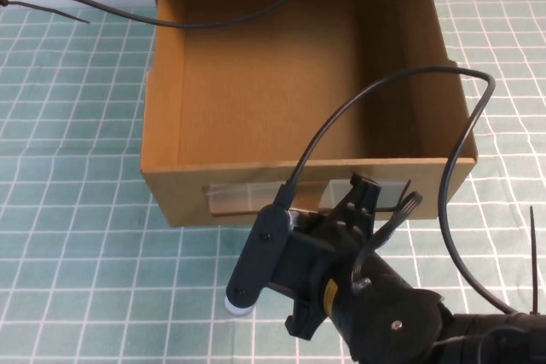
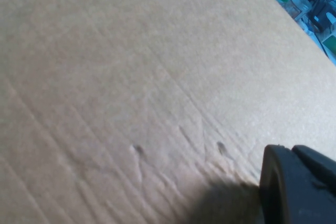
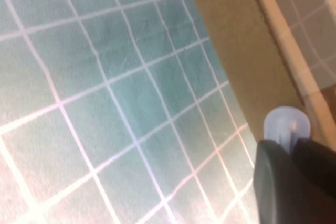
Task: Open the shoe box
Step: 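Pull the top drawer of the cardboard box fully open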
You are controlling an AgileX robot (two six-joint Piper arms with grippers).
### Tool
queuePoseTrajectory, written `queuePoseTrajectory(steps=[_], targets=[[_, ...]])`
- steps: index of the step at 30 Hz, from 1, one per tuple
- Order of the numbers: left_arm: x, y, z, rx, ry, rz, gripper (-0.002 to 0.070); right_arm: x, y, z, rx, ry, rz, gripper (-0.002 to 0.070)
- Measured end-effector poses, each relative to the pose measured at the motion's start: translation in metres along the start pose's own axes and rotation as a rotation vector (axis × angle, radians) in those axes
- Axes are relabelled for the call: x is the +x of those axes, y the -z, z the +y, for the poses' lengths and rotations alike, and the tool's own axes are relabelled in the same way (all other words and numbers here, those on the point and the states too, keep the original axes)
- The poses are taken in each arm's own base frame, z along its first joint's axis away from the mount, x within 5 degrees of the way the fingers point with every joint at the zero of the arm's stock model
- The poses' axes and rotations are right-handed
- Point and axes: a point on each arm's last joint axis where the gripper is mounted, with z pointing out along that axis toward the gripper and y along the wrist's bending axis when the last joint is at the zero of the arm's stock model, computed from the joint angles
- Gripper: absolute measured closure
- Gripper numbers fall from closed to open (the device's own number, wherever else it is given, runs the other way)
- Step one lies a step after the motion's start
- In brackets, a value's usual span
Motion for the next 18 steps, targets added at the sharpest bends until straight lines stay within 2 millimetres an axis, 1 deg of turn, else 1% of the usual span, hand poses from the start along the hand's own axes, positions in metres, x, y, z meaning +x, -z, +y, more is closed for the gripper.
queuePoseTrajectory(steps=[5, 11, 18], targets=[[0.000, 0.001, 0.001, -0.005, -0.001, 0.000, 0.0680, -0.005, -0.002, 0.002, -0.008, -0.022, -0.058, 0.0660], [-0.001, 0.001, 0.003, -0.017, -0.003, -0.011, 0.0680, -0.018, -0.005, 0.003, -0.014, -0.041, -0.092, 0.0661], [-0.001, 0.000, 0.003, -0.020, -0.002, -0.015, 0.0680, -0.019, -0.006, 0.004, -0.012, -0.040, -0.088, 0.0660]])
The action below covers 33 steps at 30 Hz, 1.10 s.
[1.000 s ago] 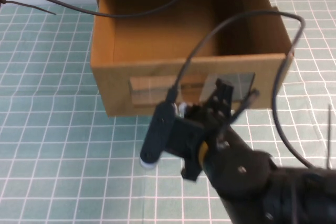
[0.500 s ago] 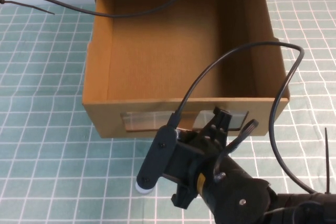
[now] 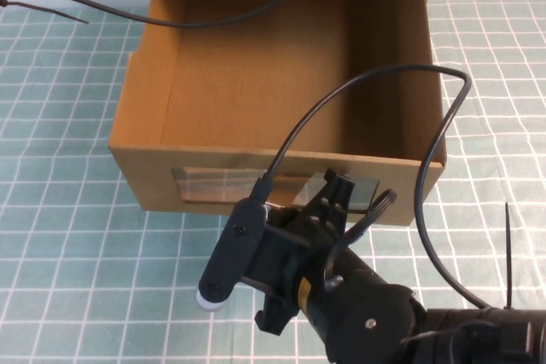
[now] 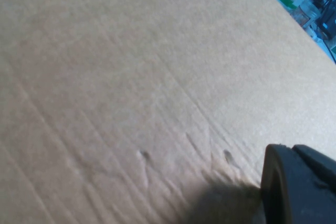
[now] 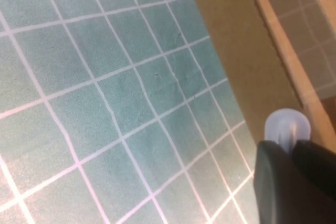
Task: Open the shoe box
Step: 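Pull the top drawer of the cardboard box fully open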
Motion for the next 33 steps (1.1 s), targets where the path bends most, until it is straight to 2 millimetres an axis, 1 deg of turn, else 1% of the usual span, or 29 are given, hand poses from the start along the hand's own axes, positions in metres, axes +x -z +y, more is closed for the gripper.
queuePoseTrajectory(steps=[2, 4, 6, 9, 10, 12, 13, 15, 17, 20, 22, 23, 25, 26, 27, 28, 30, 33], targets=[[0.000, 0.000, 0.000, 0.000, 0.000, 0.000, 0.0680, 0.000, 0.000, 0.000, 0.004, -0.001, 0.001, 0.0652], [0.000, 0.000, 0.000, 0.000, 0.000, 0.000, 0.0680, 0.001, 0.001, 0.001, -0.005, -0.025, 0.009, 0.0621], [0.000, 0.000, 0.000, 0.000, 0.000, 0.000, 0.0680, 0.001, 0.001, 0.004, -0.038, -0.070, 0.018, 0.0554], [0.000, 0.000, 0.000, 0.002, 0.000, -0.002, 0.0680, -0.001, 0.006, 0.004, -0.086, -0.116, 0.009, 0.0419], [-0.002, 0.001, -0.002, 0.003, -0.005, -0.005, 0.0680, -0.004, 0.010, 0.003, -0.107, -0.118, -0.009, 0.0385], [-0.003, 0.002, -0.003, 0.009, -0.010, -0.004, 0.0680, -0.012, 0.022, -0.003, -0.156, -0.125, -0.076, 0.0323], [-0.005, 0.003, -0.003, 0.013, -0.013, -0.003, 0.0680, -0.016, 0.028, -0.006, -0.177, -0.128, -0.111, 0.0309], [-0.007, 0.006, -0.005, 0.023, -0.021, 0.001, 0.0680, -0.026, 0.047, -0.016, -0.229, -0.151, -0.209, 0.0293], [-0.013, 0.013, -0.009, 0.021, -0.047, -0.002, 0.0680, -0.034, 0.066, -0.027, -0.270, -0.179, -0.301, 0.0290], [-0.026, 0.033, -0.021, 0.008, -0.105, -0.037, 0.0680, -0.042, 0.098, -0.048, -0.300, -0.241, -0.427, 0.0317], [-0.037, 0.054, -0.041, 0.005, -0.156, -0.075, 0.0680, -0.042, 0.116, -0.063, -0.286, -0.281, -0.476, 0.0364], [-0.041, 0.065, -0.053, 0.004, -0.178, -0.092, 0.0680, -0.041, 0.125, -0.071, -0.266, -0.302, -0.496, 0.0402], [-0.049, 0.093, -0.079, -0.013, -0.233, -0.134, 0.0680, -0.036, 0.141, -0.089, -0.208, -0.346, -0.514, 0.0501], [-0.051, 0.104, -0.090, -0.026, -0.253, -0.153, 0.0680, -0.032, 0.150, -0.099, -0.164, -0.368, -0.515, 0.0561], [-0.053, 0.117, -0.101, -0.047, -0.269, -0.170, 0.0680, -0.027, 0.158, -0.110, -0.114, -0.392, -0.509, 0.0604], [-0.054, 0.130, -0.111, -0.078, -0.282, -0.185, 0.0680, -0.022, 0.166, -0.119, -0.071, -0.415, -0.503, 0.0629], [-0.054, 0.153, -0.127, -0.150, -0.296, -0.209, 0.0680, -0.006, 0.181, -0.138, 0.033, -0.429, -0.455, 0.0664], [-0.051, 0.185, -0.152, -0.217, -0.320, -0.249, 0.0680, 0.020, 0.197, -0.156, 0.140, -0.433, -0.326, 0.0681]])
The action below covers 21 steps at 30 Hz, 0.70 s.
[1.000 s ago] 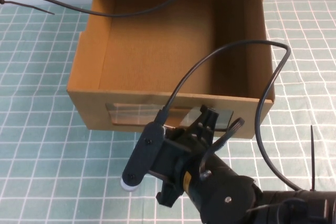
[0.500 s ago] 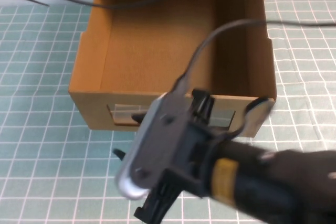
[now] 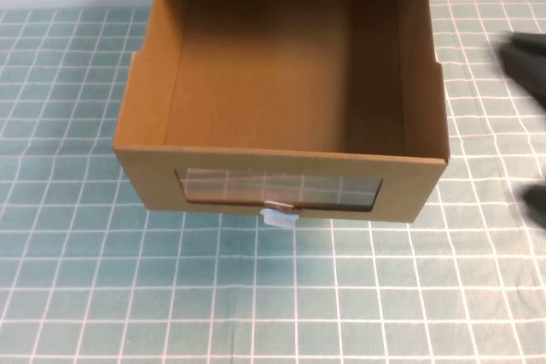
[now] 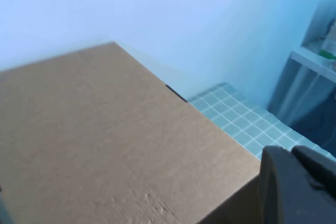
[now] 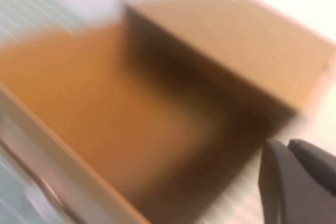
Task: Open the shoe box
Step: 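Pull the top drawer of the cardboard box fully open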
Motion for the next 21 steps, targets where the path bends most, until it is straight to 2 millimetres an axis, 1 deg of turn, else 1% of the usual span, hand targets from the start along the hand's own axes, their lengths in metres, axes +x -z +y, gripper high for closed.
queuePoseTrajectory(steps=[4, 8, 12, 15, 16, 18, 21], targets=[[-0.007, 0.037, -0.020, -0.041, -0.030, -0.028, 0.0680, 0.016, 0.023, -0.026, 0.082, 0.007, 0.145, 0.0686], [-0.005, 0.068, -0.034, -0.097, -0.050, -0.023, 0.0680, 0.032, 0.042, -0.042, 0.115, -0.011, 0.183, 0.0688], [0.011, 0.090, -0.042, -0.177, -0.054, 0.037, 0.0680, 0.060, 0.057, -0.048, 0.103, -0.035, 0.197, 0.0689], [0.036, 0.103, -0.044, -0.235, -0.043, 0.124, 0.0680, 0.087, 0.065, -0.047, 0.082, -0.050, 0.226, 0.0689], [0.047, 0.102, -0.043, -0.247, -0.031, 0.166, 0.0680, 0.095, 0.068, -0.047, 0.073, -0.058, 0.234, 0.0689], [0.073, 0.107, -0.043, -0.276, -0.014, 0.246, 0.0680, 0.106, 0.072, -0.047, 0.058, -0.076, 0.245, 0.0689], [0.116, 0.112, -0.047, -0.284, 0.023, 0.357, 0.0680, 0.115, 0.077, -0.048, 0.046, -0.100, 0.245, 0.0689]])
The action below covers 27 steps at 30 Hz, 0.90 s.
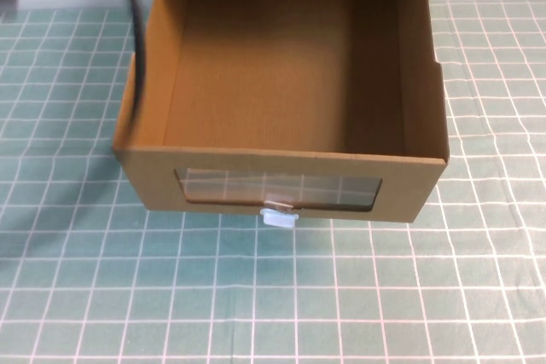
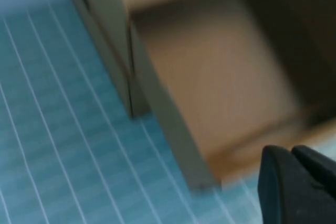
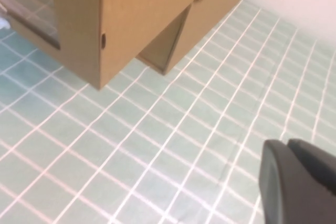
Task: Open the shoe box
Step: 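Pull the top drawer of the cardboard box fully open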
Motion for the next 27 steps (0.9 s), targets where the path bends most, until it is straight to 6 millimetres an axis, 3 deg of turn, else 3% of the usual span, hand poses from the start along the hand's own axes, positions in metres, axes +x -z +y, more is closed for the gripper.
queuePoseTrajectory(steps=[5, 10, 14, 20, 27], targets=[[0.074, -0.001, -0.012, -0.004, 0.077, 0.062, 0.0680, 0.004, 0.003, -0.001, -0.027, -0.032, 0.008, 0.0689], [0.126, 0.006, -0.023, -0.031, 0.144, -0.090, 0.0680, 0.005, 0.003, -0.001, -0.031, -0.034, 0.011, 0.0689], [0.152, 0.018, -0.032, -0.019, 0.172, -0.266, 0.0680, 0.005, 0.003, 0.000, -0.032, -0.035, 0.012, 0.0689], [0.181, 0.055, -0.046, -0.032, 0.135, -0.474, 0.0680, 0.005, 0.003, 0.000, -0.037, -0.038, 0.016, 0.0689], [0.191, 0.070, -0.051, -0.039, 0.117, -0.562, 0.0680, 0.005, 0.003, 0.001, -0.042, -0.042, 0.019, 0.0689]])
